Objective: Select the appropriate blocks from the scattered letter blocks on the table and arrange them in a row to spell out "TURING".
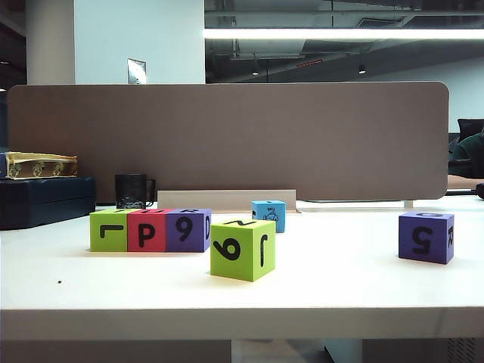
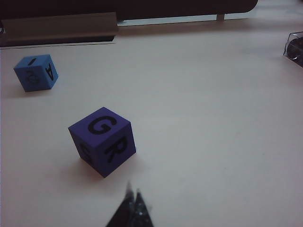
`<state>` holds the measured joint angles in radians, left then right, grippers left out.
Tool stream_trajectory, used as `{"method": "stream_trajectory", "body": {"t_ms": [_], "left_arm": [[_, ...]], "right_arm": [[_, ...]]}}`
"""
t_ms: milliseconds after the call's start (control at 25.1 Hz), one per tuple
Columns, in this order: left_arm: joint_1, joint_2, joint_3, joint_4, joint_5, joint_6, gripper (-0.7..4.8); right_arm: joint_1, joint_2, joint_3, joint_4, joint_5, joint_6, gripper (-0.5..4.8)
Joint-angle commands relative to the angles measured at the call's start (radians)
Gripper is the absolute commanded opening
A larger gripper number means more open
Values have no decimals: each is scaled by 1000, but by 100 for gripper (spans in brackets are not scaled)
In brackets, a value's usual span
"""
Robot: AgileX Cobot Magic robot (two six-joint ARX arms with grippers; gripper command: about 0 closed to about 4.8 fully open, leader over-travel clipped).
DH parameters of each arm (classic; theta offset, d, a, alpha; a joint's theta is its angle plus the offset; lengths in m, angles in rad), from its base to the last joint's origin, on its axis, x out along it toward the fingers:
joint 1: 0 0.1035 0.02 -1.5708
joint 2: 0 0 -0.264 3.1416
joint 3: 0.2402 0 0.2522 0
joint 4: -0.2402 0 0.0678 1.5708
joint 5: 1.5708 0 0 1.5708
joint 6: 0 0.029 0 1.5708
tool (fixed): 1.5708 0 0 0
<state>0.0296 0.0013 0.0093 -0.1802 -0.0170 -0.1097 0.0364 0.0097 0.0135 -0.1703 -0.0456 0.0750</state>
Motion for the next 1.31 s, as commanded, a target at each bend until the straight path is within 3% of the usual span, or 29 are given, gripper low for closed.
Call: {"method": "stream_trajectory", "body": {"t_ms": [40,558,1315], "left_arm": [[1,1,0,-6,6,-6,-6],[1,1,3,-5,60,-8,-6],[1,2,105,-26,101,-93,-6]], "right_arm": [[0,-11,2,18,-1,5,-1],[0,-11,4,19,29,4,-1],[0,-8,70,-8,28,5,-2]]}}
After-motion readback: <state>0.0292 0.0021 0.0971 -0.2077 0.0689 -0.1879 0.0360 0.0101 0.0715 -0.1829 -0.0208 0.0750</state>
